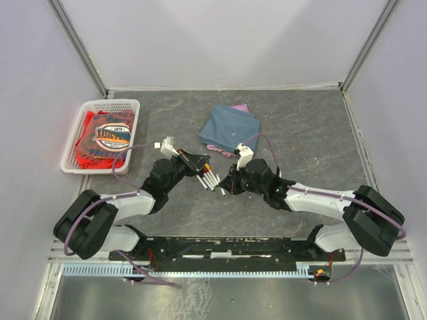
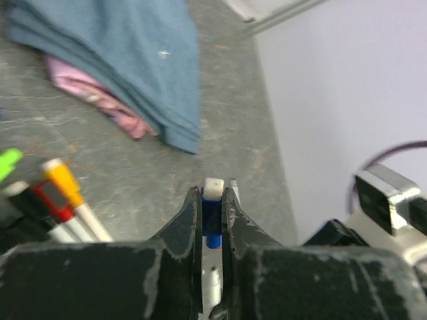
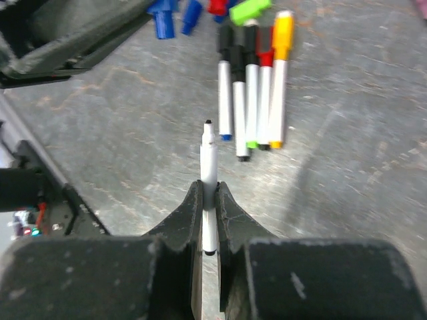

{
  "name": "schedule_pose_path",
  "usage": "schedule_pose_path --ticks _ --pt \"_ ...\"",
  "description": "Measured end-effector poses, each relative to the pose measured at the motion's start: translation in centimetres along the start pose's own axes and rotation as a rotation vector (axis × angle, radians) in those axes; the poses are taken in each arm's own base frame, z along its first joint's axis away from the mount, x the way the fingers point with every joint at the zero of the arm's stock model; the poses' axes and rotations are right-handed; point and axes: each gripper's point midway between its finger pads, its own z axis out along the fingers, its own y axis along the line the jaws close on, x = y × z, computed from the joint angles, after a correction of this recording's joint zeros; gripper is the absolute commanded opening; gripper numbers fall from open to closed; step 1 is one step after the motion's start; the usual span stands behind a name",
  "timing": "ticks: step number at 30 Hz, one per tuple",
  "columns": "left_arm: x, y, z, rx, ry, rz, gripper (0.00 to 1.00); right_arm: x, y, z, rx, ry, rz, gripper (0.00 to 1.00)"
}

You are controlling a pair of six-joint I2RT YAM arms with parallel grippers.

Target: Open the pen caps

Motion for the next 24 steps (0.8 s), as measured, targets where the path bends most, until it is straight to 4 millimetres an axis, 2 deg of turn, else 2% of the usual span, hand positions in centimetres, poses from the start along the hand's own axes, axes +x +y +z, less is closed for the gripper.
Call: schedule_pose_path --ticks 6,13,18,24 --pt "-1.5 3.6 0.1 -0.226 -0.041 0.109 0.03 -1.3 -3.2 -0.1 0.219 -0.005 -0.023 0.01" --pt "-1.6 9.5 -2.0 -0.508 -0.031 0.241 0.06 -1.8 -7.5 -0.5 0.473 0.002 -0.048 0.01" --pt "-1.9 11.4 -3.2 -0.609 -0.025 0.300 0.07 -1.4 -10.9 -1.1 0.606 0.025 -0.028 0.01" --pt "-2.1 12.3 -3.8 -0.653 -0.026 0.333 0.09 -0.5 -13.7 -1.6 0.703 0.066 -0.002 0.03"
